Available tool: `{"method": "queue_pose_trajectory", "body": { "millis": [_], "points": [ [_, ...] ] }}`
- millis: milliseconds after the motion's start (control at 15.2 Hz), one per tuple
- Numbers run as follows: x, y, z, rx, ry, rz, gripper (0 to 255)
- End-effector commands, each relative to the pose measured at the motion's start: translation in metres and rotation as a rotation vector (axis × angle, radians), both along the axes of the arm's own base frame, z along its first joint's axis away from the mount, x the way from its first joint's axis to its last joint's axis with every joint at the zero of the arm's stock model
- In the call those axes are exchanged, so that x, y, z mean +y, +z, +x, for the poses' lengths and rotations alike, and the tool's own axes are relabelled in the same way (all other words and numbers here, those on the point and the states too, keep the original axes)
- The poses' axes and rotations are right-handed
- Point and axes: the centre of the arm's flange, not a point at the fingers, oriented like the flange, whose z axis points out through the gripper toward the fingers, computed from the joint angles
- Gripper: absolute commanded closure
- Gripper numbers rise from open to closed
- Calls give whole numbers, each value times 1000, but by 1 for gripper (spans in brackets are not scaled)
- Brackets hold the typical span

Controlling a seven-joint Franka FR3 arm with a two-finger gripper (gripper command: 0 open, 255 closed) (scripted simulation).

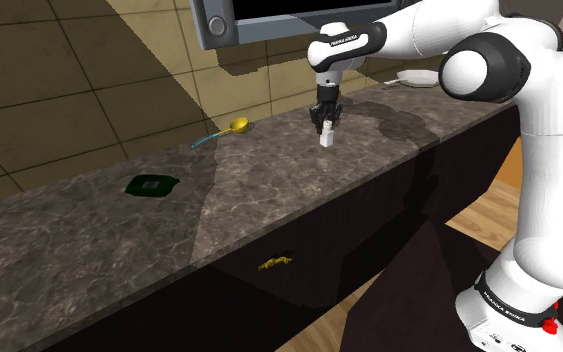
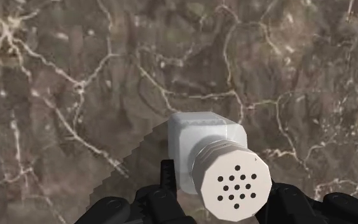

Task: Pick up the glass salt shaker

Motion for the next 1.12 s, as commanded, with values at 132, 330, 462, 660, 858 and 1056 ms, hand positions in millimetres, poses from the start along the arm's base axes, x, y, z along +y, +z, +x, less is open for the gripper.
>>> {"method": "queue_pose_trajectory", "body": {
  "millis": [132,330,462,660,858,1056],
  "points": [
    [0,-1,0,1,0,0,255],
    [1,9,-1,1,0,0,255],
    [1,20,-1,1,0,0,255],
    [1,36,-1,1,0,0,255],
    [1,51,-1,1,0,0,255],
    [1,67,-1,1,0,0,255]
  ]
}}
